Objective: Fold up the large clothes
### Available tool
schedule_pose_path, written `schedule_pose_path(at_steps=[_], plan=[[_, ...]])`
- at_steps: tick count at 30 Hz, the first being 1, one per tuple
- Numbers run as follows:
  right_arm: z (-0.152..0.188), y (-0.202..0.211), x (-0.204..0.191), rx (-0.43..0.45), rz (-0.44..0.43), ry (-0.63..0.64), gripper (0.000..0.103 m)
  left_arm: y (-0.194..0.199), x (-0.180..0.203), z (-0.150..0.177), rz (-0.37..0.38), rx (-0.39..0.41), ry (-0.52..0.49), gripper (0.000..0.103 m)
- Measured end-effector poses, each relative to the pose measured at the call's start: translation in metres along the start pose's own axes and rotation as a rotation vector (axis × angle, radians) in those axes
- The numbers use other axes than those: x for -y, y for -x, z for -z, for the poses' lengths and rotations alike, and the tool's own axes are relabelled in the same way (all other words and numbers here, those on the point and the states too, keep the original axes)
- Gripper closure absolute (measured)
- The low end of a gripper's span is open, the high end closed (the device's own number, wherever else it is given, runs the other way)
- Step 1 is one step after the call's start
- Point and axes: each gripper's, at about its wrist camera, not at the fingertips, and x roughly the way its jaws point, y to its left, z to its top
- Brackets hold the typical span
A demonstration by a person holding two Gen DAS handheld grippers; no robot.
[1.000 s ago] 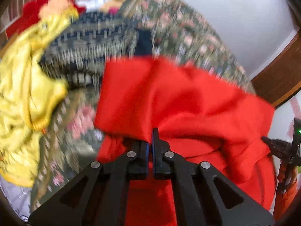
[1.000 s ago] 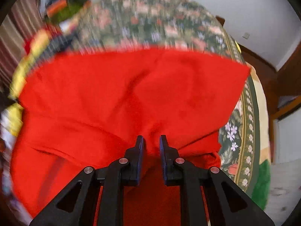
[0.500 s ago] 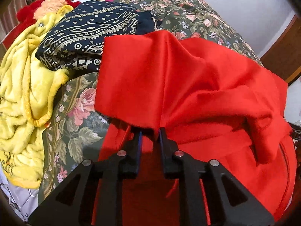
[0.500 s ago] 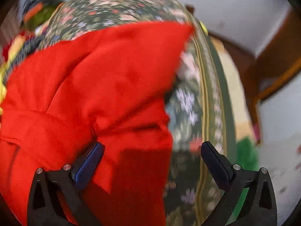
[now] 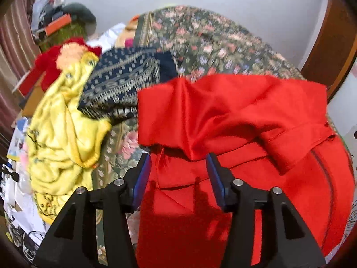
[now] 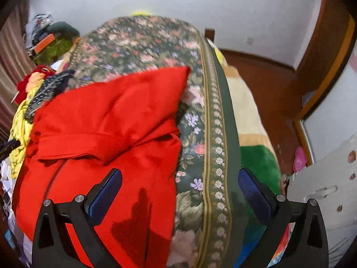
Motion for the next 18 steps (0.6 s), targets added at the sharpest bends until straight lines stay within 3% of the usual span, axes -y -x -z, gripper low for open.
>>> schedule_pose_path(at_steps=[8, 13, 18], plan=[[0.031, 0.044, -0.023, 0.065, -0.037, 0.01, 0.0, 0.039, 0.003, 0.013, -0.007, 0.043, -0.017, 0.031], [0.07, 0.048, -0.022, 0.042, -0.082, -0.063, 0.0, 0.038, -0.003, 0.044, -0.011, -0.003, -0.02, 0.031], [0.114, 0.035, -0.015, -0.042, -0.142, -0.166, 0.0, 0.03, -0.018, 0.077, 0.009, -0.076, 0.032, 0.031]])
